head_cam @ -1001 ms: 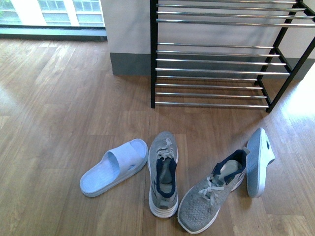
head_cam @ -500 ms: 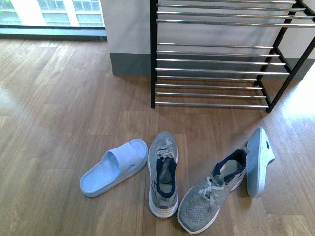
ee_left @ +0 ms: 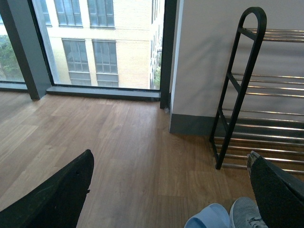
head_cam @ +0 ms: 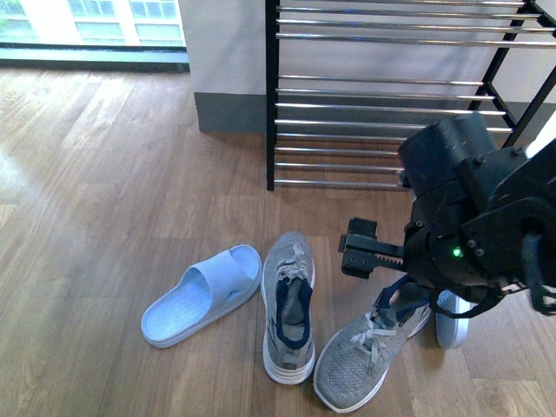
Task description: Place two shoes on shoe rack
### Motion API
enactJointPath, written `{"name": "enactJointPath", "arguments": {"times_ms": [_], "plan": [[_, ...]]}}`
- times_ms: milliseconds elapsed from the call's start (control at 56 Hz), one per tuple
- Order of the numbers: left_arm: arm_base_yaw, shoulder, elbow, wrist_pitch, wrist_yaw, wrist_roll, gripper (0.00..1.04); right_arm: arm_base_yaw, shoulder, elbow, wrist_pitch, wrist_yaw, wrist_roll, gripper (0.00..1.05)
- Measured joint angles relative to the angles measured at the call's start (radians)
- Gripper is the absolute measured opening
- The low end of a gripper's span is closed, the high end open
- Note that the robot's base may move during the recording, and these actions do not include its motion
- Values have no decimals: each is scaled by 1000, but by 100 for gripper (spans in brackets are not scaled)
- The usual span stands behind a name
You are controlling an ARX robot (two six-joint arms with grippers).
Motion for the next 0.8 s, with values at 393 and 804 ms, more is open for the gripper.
{"name": "enactJointPath", "arguments": {"times_ms": [393, 804], "plan": [[0, 0, 0, 0, 0, 0, 95, -112, 276, 165, -23, 13, 0, 95], [0, 0, 0, 0, 0, 0, 95, -140, 428, 351, -63, -80, -13, 95]]}}
